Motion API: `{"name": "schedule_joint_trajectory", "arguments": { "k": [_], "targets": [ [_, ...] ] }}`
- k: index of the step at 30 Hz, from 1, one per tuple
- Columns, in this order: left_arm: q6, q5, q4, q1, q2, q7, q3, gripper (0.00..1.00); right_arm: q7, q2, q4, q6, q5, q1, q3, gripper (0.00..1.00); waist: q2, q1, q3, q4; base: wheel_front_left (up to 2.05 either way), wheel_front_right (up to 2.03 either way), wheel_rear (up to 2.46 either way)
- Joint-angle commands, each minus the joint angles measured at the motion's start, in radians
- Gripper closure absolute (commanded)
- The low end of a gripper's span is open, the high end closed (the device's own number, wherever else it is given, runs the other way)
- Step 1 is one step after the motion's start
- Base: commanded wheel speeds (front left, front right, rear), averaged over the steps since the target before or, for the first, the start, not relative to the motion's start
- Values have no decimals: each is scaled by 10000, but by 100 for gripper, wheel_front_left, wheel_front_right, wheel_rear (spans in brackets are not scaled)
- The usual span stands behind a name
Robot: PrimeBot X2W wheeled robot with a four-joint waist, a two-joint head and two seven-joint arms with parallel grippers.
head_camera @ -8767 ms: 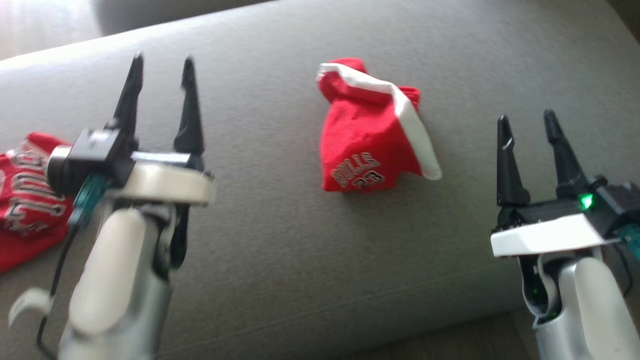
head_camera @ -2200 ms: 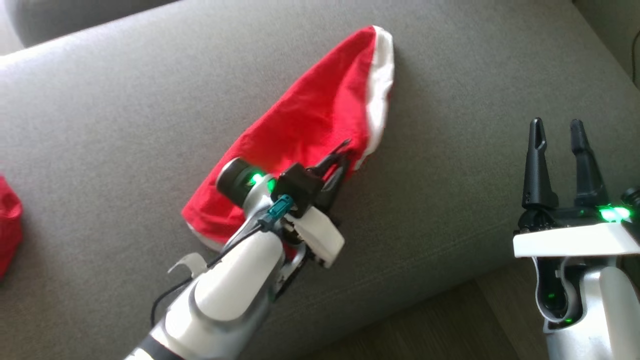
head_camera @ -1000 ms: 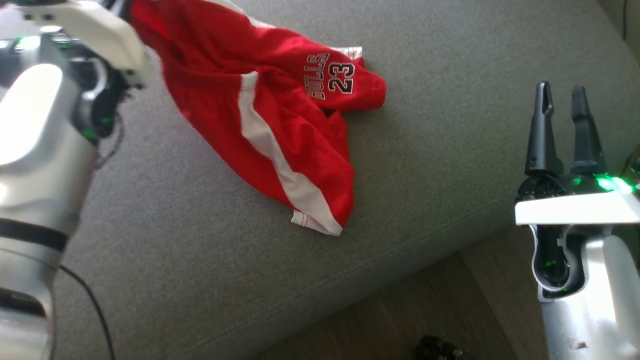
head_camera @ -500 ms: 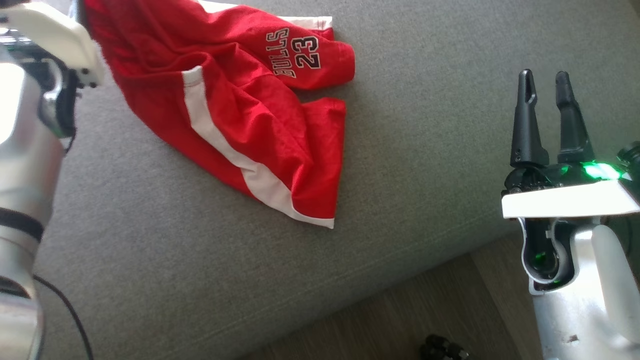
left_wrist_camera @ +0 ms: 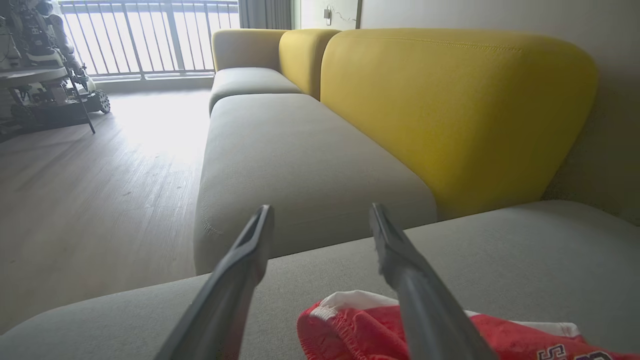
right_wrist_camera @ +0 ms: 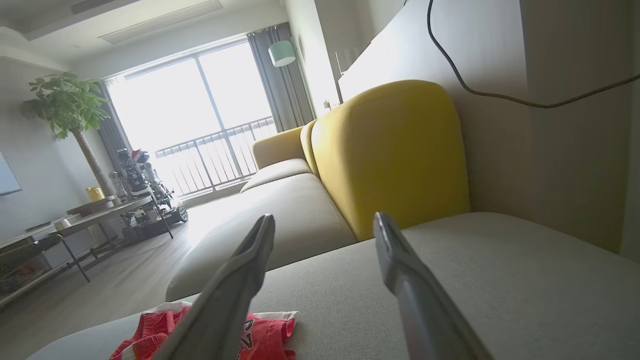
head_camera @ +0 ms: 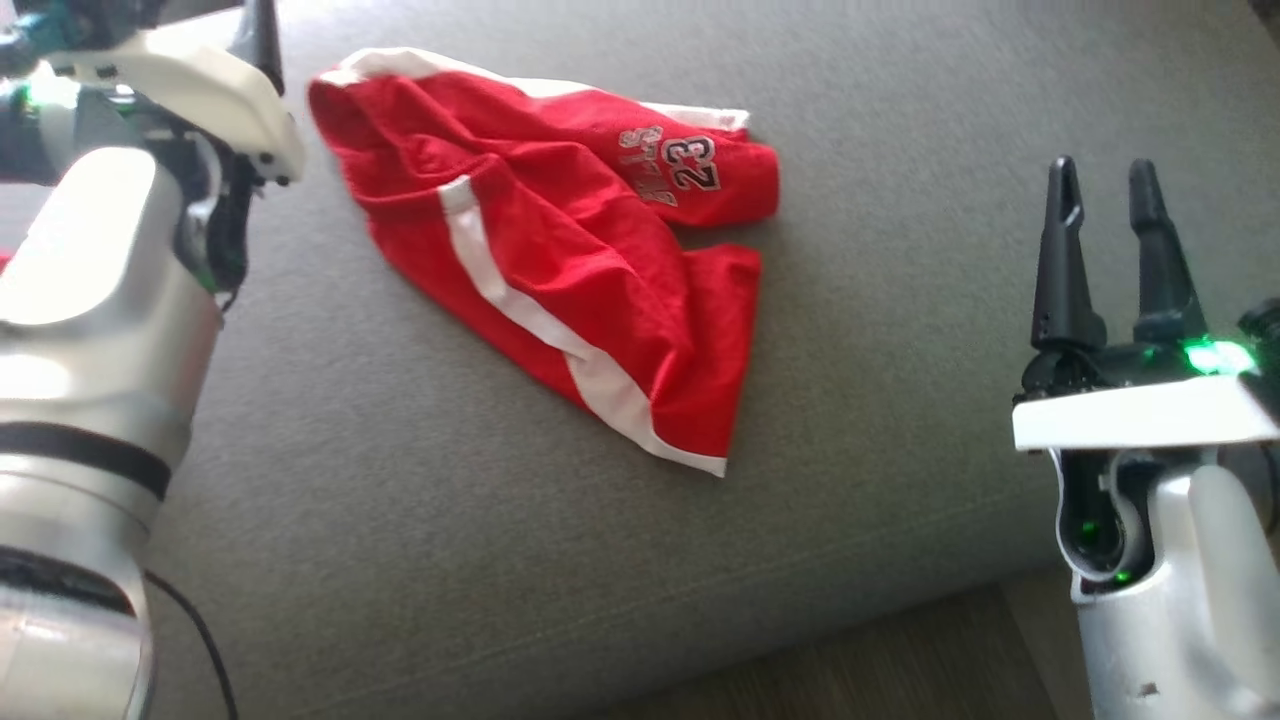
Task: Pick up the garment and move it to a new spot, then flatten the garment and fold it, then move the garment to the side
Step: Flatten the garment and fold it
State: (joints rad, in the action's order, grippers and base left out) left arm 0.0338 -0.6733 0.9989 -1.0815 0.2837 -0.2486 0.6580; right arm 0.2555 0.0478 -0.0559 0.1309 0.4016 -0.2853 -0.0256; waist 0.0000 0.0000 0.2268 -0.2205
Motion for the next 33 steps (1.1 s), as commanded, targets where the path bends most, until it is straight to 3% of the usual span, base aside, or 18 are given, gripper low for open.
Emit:
{"name": "schedule_joint_trajectory", "arguments": {
  "k": [1,5,11,14,18,25,33],
  "targets": [
    [-65,-94,-555,-113,319,-110,-440,0,63,24,279,-2,-115,122,163,0,0,0,-463,463,0,0,0],
    [111,131,-2232,843,382,-126,-968,0,63,24,226,-2,-236,332,39,0,0,0,-839,837,0,0,0],
    [896,865,-5641,3766,439,-129,-2246,0,63,24,207,-2,-408,677,3,0,0,0,-1247,1291,0,0,0],
    [1277,1345,-7138,5402,253,-130,-2865,0,63,24,194,-2,-481,880,-75,0,0,0,-1383,1474,0,0,0],
    [1472,1772,-8310,6825,-127,-130,-3410,0,63,24,151,-2,-520,1046,-128,0,0,0,-1459,1620,0,0,0],
    [1129,2837,-9831,9194,-1474,-131,-4497,0,63,24,18,-2,-677,1157,-113,0,0,0,-1449,1995,0,0,0],
    [321,3707,-9635,9393,-2125,-131,-4478,0,-260,24,-430,-2,-1425,100,-31,0,0,0,-891,2499,0,0,0]
  ]
}}
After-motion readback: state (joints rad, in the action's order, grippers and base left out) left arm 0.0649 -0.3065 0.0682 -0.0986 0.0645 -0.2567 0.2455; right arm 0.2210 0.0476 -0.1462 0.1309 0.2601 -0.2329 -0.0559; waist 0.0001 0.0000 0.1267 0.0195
